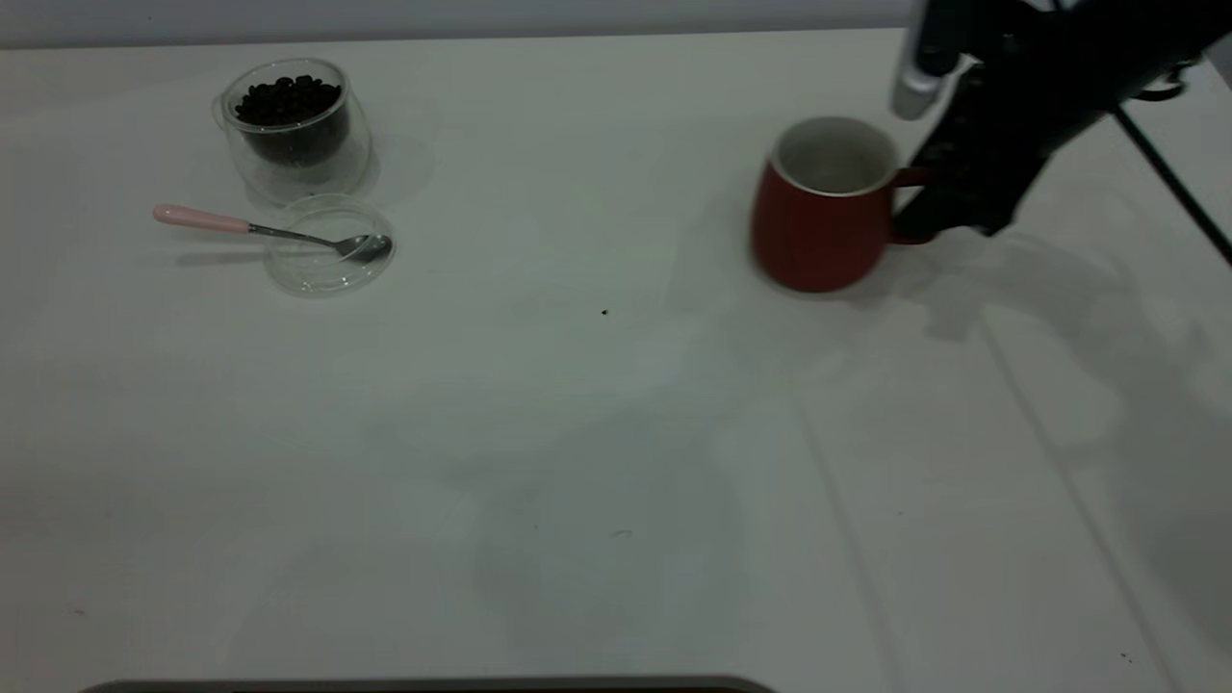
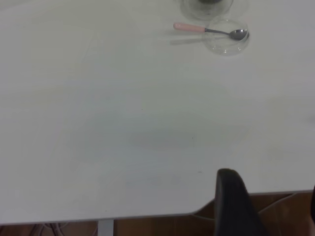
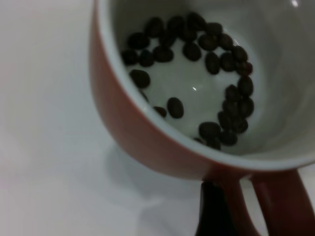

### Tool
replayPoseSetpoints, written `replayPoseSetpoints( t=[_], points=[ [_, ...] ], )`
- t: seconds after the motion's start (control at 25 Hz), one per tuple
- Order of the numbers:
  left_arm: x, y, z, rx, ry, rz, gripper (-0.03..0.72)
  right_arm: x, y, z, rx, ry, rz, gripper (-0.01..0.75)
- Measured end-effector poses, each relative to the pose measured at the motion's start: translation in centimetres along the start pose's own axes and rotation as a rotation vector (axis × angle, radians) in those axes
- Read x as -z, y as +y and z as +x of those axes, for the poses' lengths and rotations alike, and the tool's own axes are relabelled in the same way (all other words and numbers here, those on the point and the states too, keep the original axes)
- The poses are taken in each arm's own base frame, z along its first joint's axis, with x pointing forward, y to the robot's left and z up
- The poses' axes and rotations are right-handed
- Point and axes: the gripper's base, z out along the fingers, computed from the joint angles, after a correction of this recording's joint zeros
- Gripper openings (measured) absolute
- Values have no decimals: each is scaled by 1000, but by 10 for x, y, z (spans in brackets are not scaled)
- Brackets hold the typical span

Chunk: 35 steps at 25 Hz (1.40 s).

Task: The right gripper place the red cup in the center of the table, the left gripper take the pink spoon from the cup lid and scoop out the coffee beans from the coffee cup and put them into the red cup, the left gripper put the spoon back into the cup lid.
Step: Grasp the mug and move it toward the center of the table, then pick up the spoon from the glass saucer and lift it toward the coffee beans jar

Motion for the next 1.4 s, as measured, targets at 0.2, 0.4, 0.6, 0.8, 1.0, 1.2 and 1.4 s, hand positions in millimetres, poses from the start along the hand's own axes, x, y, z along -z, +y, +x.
replayPoseSetpoints(
  t=[0.2,0.4,0.6,0.8,1.0,1.2,1.4],
  points=[
    [0,0,0,0,0,0,432,-11,20,-35,5,-37,-15,534],
    [0,0,0,0,0,0,432,-19,38,-68,53,-68,-20,534],
    [0,0,0,0,0,0,432,-25,43,-102,78,-133,-9,534],
    [0,0,0,0,0,0,432,-29,49,-115,73,-158,-14,534],
    [0,0,0,0,0,0,432,-17,41,-112,39,-165,0,521],
    [0,0,0,0,0,0,432,54,34,-117,-341,-215,21,506],
    [0,0,0,0,0,0,432,145,76,-118,-684,-218,-142,506]
  ],
)
